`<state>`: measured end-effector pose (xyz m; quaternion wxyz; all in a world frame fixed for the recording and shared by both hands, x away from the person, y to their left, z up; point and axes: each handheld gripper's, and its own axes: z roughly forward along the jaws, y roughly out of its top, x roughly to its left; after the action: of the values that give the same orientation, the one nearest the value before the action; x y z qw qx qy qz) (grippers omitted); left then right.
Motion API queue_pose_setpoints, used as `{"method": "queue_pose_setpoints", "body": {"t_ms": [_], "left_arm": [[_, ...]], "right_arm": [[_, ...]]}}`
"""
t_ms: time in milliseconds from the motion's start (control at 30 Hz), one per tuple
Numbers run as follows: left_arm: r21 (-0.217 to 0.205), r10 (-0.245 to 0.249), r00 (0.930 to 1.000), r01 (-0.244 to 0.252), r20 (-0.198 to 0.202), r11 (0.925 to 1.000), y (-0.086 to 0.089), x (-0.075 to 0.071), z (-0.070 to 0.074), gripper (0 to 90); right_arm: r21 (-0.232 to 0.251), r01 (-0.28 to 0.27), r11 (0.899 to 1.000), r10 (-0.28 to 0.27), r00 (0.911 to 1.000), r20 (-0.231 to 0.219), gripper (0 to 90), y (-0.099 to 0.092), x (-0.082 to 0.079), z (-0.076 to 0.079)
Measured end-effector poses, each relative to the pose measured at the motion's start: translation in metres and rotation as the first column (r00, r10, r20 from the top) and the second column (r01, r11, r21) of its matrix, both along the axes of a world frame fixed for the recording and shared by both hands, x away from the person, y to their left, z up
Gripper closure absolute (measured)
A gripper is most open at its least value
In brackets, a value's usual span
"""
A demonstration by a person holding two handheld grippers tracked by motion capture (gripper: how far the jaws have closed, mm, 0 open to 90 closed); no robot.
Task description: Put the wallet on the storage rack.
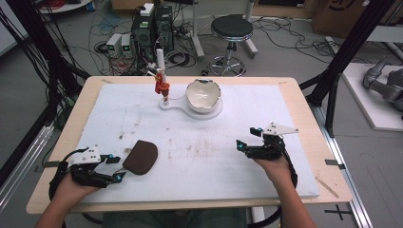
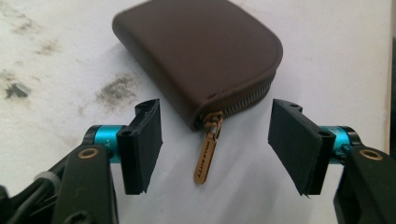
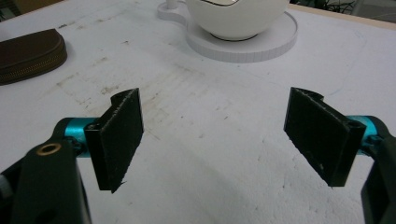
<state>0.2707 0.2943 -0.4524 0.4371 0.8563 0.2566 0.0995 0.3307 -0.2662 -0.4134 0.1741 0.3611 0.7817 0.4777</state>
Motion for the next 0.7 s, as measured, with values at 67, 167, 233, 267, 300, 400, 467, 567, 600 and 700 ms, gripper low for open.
{"method": "queue_pose_setpoints", "body": {"t_ms": [67,167,233,267,300,400,467,567,600,700], "left_arm": [[0.016,-0.010,1.0000,0.010,-0.001,0.9998,-0.0003,-0.0002,-0.0005,40.3],[0.050,-0.017,0.9997,0.016,0.017,0.9986,-0.0008,-0.0014,0.0006,50.0],[0.062,-0.027,0.9996,0.026,0.009,0.9977,-0.0018,-0.0013,-0.0010,51.4],[0.071,-0.026,0.9996,0.026,0.005,0.9971,-0.0023,-0.0012,-0.0018,52.3],[0.087,-0.031,0.9995,0.031,0.002,0.9957,-0.0026,-0.0012,-0.0030,52.9],[0.084,-0.032,0.9995,0.031,0.003,0.9960,-0.0016,-0.0013,-0.0027,56.3],[0.085,-0.031,0.9995,0.031,0.004,0.9959,-0.0012,-0.0018,-0.0027,58.0],[0.090,-0.027,0.9996,0.027,0.004,0.9956,-0.0007,-0.0015,-0.0024,60.0],[0.088,-0.019,0.9998,0.019,-0.001,0.9960,-0.0008,-0.0016,-0.0024,60.9],[0.092,0.006,0.9999,-0.006,-0.008,0.9957,-0.0018,-0.0014,-0.0017,64.5]], "right_arm": [[-0.002,0.000,1.000,0.000,1.0000,0.000,20.2,-0.0004,0.0002,0.0001],[-0.002,0.001,1.000,-0.001,1.0000,0.000,20.2,-0.0006,0.0004,0.0000],[-0.002,0.002,1.000,-0.002,1.0000,0.000,20.2,-0.0004,0.0005,-0.0001],[-0.002,0.002,1.000,-0.002,1.0000,-0.002,20.1,-0.0002,0.0004,-0.0002],[-0.002,0.001,1.000,-0.001,1.0000,-0.005,20.1,-0.0001,0.0003,-0.0002],[-0.004,0.001,1.000,-0.001,1.0000,0.000,20.2,-0.0003,0.0004,-0.0001],[-0.002,0.002,1.000,-0.002,1.0000,-0.002,20.2,-0.0003,0.0002,0.0000],[-0.001,0.002,1.000,-0.002,1.0000,-0.001,20.2,-0.0006,0.0002,0.0001],[0.001,0.002,1.000,-0.002,1.0000,0.000,20.2,-0.0006,0.0002,0.0002],[0.002,0.002,1.000,-0.002,1.0000,-0.001,20.2,-0.0007,0.0001,0.0003]]}}
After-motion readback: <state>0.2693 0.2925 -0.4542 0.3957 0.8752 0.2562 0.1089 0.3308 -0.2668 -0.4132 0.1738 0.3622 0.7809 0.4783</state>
